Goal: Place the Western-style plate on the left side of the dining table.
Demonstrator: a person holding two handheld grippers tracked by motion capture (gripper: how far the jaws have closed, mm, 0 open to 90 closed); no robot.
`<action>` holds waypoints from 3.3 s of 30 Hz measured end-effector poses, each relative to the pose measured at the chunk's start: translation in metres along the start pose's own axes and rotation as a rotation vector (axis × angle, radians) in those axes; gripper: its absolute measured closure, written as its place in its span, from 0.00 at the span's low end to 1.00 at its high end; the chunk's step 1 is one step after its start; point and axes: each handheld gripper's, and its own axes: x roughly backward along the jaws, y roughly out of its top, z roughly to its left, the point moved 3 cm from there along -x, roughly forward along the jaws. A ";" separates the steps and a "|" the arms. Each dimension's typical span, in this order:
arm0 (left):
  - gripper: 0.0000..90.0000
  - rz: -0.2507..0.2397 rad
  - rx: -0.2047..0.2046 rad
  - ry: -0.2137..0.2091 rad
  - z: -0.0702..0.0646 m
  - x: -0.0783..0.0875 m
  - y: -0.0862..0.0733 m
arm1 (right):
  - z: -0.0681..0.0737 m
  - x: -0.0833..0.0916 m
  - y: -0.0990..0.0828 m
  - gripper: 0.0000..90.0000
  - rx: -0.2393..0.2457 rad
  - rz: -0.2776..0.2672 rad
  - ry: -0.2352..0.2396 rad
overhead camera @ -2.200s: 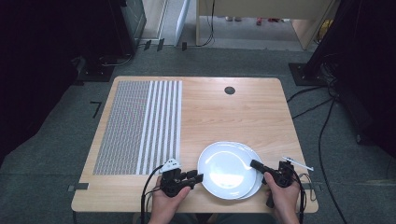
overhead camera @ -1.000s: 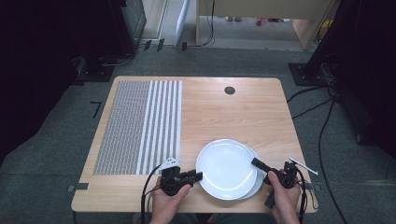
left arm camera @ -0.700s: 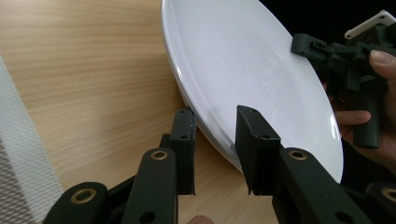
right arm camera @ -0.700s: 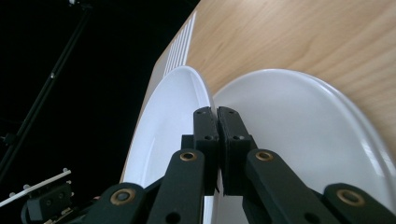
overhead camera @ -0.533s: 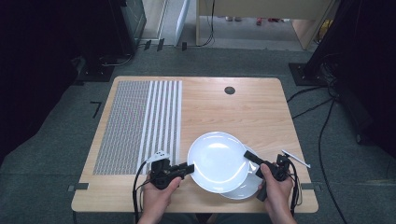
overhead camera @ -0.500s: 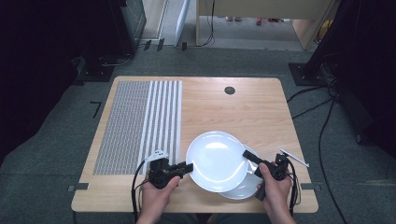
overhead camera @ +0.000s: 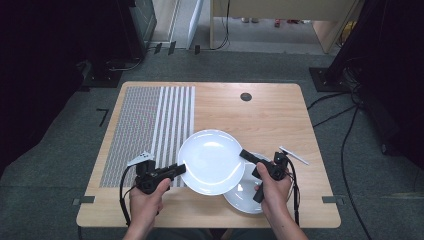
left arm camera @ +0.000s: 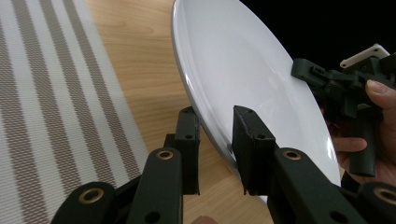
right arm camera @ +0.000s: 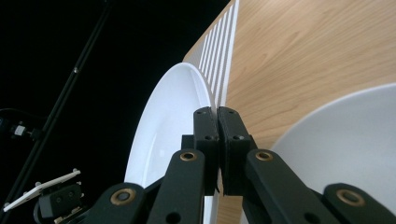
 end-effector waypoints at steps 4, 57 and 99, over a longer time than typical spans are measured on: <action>0.81 -0.007 0.003 0.022 0.007 0.009 0.005 | 0.004 -0.010 -0.002 0.99 -0.008 0.013 0.004; 0.80 -0.068 0.078 0.245 0.106 0.090 0.053 | 0.072 -0.148 -0.039 0.99 0.020 0.130 0.010; 0.81 -0.042 0.201 0.374 0.181 0.045 0.093 | 0.037 -0.235 -0.028 0.99 -0.050 0.107 -0.108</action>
